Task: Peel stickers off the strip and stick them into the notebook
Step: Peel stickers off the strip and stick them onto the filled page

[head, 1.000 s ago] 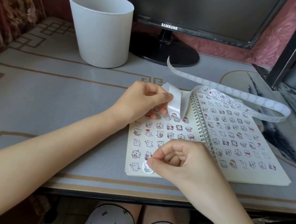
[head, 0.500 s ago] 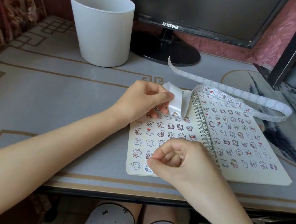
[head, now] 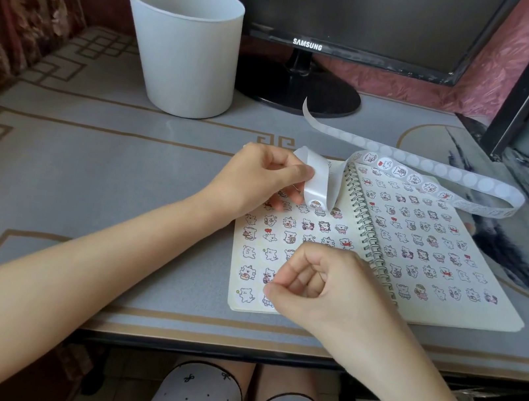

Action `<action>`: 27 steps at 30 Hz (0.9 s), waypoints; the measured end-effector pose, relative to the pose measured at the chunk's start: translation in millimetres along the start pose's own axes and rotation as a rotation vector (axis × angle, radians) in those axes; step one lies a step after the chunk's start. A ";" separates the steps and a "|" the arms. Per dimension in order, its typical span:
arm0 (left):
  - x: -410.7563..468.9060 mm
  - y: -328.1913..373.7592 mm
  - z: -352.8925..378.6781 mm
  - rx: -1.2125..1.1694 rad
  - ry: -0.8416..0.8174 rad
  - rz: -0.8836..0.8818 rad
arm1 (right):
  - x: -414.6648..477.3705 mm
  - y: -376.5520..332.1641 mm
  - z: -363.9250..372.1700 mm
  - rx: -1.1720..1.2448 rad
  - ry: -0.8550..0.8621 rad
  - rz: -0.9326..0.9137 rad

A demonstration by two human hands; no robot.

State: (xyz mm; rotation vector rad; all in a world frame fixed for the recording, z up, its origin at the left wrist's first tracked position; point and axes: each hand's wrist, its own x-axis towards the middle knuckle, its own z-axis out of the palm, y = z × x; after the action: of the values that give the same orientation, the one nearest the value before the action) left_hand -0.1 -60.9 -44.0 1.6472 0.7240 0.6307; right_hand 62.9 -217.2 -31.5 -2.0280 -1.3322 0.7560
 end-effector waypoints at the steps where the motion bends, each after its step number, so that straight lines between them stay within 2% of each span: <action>1: -0.3 0.3 0.1 0.001 0.000 0.001 | 0.1 -0.3 -0.1 -0.001 -0.005 -0.002; 13: -3.8 4.9 0.5 0.010 0.005 0.001 | 4.0 3.7 -5.5 -0.021 -0.051 -0.024; 21: -2.6 3.4 0.6 0.011 0.003 0.010 | 8.5 5.8 -9.4 0.153 -0.073 -0.002; 27: -0.9 1.2 0.6 0.004 0.002 0.015 | 10.1 7.5 -4.6 0.036 -0.036 -0.041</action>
State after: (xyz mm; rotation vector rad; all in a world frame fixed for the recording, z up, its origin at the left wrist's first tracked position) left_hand -0.1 -62.2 -43.0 1.6570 0.7152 0.6427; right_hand 74.1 -210.9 -35.4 -1.9622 -1.3666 0.7957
